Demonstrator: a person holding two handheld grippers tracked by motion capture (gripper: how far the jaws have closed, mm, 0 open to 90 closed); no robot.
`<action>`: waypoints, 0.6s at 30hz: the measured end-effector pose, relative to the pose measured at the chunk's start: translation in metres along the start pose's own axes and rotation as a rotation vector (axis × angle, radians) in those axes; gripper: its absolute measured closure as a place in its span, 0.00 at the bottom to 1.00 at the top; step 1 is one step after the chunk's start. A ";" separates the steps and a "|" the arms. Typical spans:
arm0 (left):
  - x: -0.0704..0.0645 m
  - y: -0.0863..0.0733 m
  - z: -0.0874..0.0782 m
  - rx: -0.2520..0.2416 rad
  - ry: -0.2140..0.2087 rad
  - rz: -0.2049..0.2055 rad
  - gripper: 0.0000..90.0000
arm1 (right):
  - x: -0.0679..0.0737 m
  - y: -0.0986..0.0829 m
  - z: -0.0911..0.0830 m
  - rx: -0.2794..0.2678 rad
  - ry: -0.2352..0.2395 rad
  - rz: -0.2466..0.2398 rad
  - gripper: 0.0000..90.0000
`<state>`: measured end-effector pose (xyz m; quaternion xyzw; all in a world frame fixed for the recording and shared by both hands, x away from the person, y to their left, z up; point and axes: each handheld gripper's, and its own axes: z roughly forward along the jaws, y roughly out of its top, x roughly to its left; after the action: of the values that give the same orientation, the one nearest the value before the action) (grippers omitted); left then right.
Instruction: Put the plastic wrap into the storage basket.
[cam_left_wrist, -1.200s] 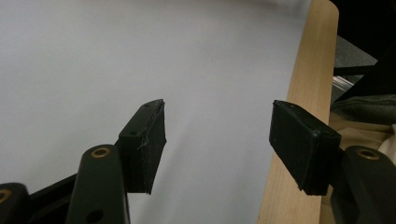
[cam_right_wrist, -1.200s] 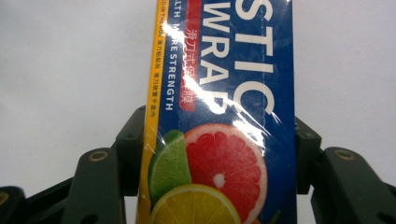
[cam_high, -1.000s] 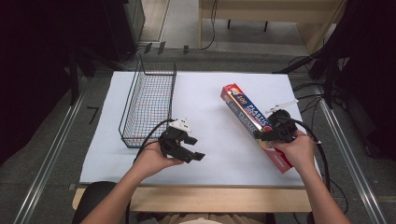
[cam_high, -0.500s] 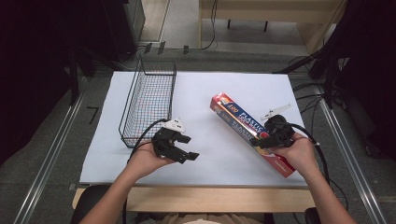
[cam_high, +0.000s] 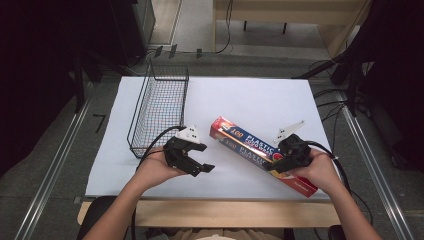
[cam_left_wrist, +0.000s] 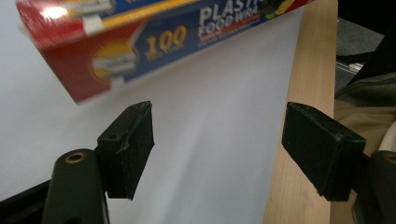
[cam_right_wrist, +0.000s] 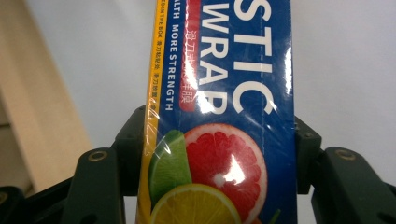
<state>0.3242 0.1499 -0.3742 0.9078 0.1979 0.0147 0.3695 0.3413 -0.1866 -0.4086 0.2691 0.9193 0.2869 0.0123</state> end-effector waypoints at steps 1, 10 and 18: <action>0.000 0.000 0.000 -0.003 0.001 -0.001 0.28 | 0.002 0.000 0.001 0.002 -0.001 -0.023 0.46; -0.006 0.009 -0.005 -0.010 -0.015 0.028 0.28 | 0.019 -0.009 0.003 0.038 0.060 -0.154 0.46; -0.017 0.018 -0.002 0.021 -0.038 0.118 0.28 | 0.035 -0.005 0.007 0.061 0.116 -0.261 0.46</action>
<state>0.3147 0.1331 -0.3581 0.9218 0.1370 0.0172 0.3624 0.3101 -0.1693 -0.4127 0.1303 0.9539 0.2699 -0.0116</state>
